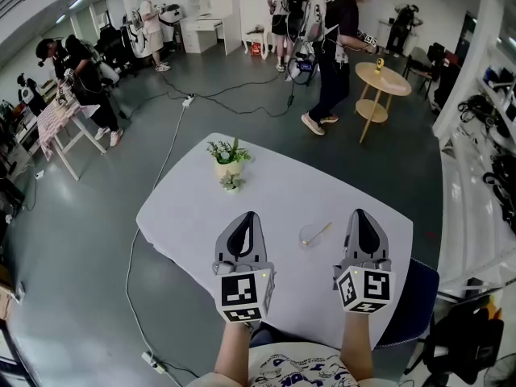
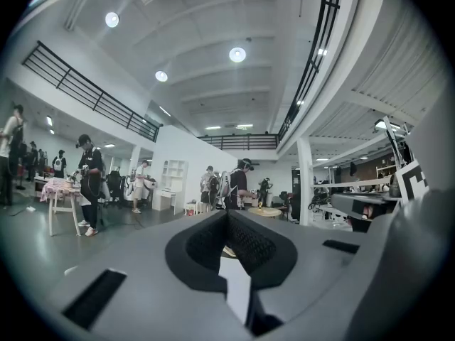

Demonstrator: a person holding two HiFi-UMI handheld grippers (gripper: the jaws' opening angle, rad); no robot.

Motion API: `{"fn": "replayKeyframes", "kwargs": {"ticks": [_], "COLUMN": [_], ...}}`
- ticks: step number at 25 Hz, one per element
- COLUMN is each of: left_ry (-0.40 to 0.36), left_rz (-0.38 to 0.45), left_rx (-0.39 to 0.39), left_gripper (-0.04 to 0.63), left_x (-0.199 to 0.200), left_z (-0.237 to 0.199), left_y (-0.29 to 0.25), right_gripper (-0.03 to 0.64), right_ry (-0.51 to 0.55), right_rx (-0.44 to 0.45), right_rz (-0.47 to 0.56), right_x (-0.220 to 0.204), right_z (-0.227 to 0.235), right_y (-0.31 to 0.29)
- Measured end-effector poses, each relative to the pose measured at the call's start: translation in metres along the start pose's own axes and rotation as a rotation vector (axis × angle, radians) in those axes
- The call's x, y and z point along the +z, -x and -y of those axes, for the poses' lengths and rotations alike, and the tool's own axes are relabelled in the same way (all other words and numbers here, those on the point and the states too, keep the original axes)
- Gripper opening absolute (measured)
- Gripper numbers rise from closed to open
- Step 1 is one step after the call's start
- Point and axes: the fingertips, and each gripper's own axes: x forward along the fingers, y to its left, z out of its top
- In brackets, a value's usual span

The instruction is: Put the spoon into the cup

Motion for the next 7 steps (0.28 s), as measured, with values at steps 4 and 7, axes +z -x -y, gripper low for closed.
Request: {"fn": "replayKeyframes", "kwargs": {"ticks": [4, 7], "left_ry": [0.001, 0.002], "left_rz": [-0.001, -0.002], "left_rx": [0.0, 0.002], "left_gripper": [0.012, 0.012], "left_x": [0.0007, 0.0026], "left_z": [0.0005, 0.0022], "left_y": [0.0027, 0.0059], "right_gripper": [0.011, 0.012], "right_ry": [0.002, 0.002], "right_rx": [0.004, 0.006], "right_rz": [-0.001, -0.001], "right_x": [0.0016, 0.0043], "right_z": [-0.0015, -0.001], "right_y": [0.0026, 0.006]}}
